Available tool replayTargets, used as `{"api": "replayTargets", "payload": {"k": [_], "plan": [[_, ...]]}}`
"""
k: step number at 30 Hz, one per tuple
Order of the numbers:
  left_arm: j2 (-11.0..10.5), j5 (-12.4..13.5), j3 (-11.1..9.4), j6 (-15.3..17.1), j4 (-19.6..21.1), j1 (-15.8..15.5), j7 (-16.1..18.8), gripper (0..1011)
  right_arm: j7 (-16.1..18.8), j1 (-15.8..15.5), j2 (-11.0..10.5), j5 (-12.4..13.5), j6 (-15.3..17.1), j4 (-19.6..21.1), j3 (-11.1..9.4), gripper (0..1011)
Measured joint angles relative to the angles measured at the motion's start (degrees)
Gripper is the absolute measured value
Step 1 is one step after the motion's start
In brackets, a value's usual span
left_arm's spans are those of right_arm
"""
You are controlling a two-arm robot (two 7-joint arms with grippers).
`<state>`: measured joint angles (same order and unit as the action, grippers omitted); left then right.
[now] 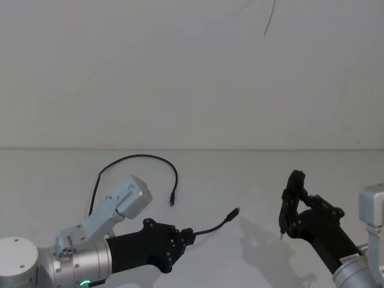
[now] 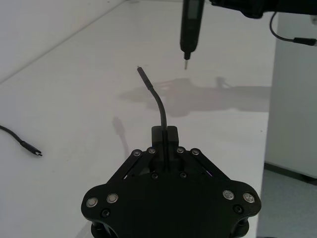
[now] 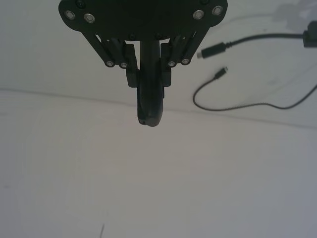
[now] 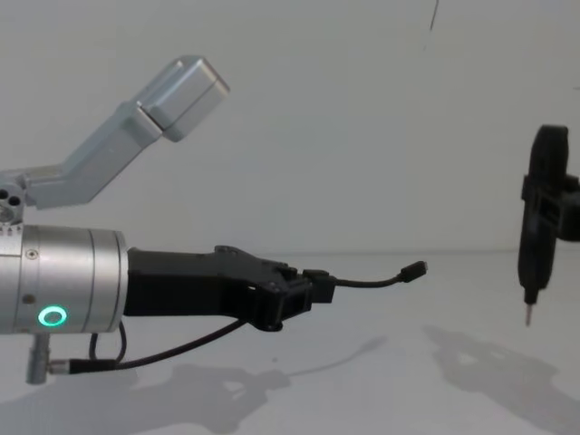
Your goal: Pick up the data cable with the one hand.
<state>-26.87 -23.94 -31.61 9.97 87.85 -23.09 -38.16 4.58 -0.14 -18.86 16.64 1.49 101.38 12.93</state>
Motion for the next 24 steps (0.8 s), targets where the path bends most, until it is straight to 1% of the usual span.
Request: {"api": "replayTargets", "payload": {"k": [9,15,19,24], "plan": [[-1.0,-0.6,0.1,0.6,1.4,0.3,-0.5,44,1.6,1.8,1.3,1.3,-0.6,0.1,0.3,269],[-1.5,-0.9,0.2,0.8,2.0,0.5,-0.7,44,2.4,3.9,3.1,1.8,-0.9,-0.7,1.1,269],[-1.6,-1.0,0.2,0.9,2.2,0.5,-0.8,44,2.5,5.7,4.7,1.8,-0.9,-2.1,1.9,269],[-1.8,-1.1,0.2,1.0,2.4,0.6,-0.9,44,2.6,7.0,6.0,1.8,-0.9,-3.4,2.4,269]]}}
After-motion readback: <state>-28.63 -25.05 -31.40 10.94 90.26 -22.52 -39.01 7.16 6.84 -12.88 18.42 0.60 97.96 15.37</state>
